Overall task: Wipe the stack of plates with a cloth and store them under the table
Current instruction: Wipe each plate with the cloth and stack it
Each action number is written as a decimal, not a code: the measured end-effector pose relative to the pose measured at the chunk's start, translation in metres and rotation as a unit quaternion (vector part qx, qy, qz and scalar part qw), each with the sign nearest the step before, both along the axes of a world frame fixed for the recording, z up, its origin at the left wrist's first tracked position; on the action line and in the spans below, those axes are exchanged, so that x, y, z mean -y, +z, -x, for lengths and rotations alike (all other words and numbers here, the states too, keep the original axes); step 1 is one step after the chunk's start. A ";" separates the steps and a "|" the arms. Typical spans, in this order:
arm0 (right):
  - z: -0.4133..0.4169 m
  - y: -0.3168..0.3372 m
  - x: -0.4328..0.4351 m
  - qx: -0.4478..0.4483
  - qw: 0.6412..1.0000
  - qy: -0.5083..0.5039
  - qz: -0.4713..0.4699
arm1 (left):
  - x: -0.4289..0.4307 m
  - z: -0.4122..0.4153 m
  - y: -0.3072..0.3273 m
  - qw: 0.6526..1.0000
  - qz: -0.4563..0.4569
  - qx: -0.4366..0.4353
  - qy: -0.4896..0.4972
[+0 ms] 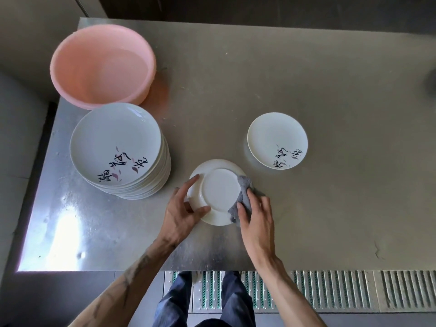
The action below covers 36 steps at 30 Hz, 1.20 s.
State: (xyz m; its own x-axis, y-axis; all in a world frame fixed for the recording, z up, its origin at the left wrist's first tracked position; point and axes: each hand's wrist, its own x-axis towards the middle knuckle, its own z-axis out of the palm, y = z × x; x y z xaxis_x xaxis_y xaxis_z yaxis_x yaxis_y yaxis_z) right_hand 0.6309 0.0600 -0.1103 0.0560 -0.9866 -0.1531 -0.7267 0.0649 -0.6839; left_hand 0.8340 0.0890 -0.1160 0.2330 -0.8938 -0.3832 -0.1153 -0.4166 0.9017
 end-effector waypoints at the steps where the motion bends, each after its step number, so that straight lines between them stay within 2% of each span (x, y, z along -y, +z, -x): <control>1: -0.003 0.001 -0.008 0.007 1.000 -0.007 0.003 | -0.003 0.006 0.000 1.000 0.005 0.007 0.000; 6: 0.002 0.001 0.004 -0.022 1.000 0.010 0.001 | -0.015 0.014 -0.004 1.000 -0.002 -0.016 -0.018; 10: 0.003 0.001 0.016 -0.027 0.999 0.026 0.002 | -0.008 0.003 -0.003 1.000 -0.013 0.012 0.007; 15: 0.001 -0.003 -0.005 -0.021 1.000 0.008 0.019 | -0.019 0.021 -0.001 0.998 -0.010 -0.041 -0.036; 20: 0.017 -0.005 0.026 -0.018 0.999 0.025 0.005 | -0.019 0.014 -0.001 1.000 -0.014 -0.020 -0.014; 23: 0.013 -0.005 0.016 -0.018 1.000 0.021 0.005 | -0.010 0.008 0.002 1.000 -0.008 -0.013 0.001; 27: 0.012 -0.008 -0.010 -0.019 1.000 0.003 0.012 | -0.017 0.019 0.004 0.999 -0.013 -0.026 -0.025; 31: 0.017 -0.010 0.013 -0.032 0.999 0.023 0.007 | -0.022 0.020 0.005 0.998 -0.022 -0.029 -0.050; 36: 0.012 -0.005 -0.002 -0.007 1.000 0.004 -0.007 | -0.015 0.014 0.005 0.999 -0.005 -0.036 0.022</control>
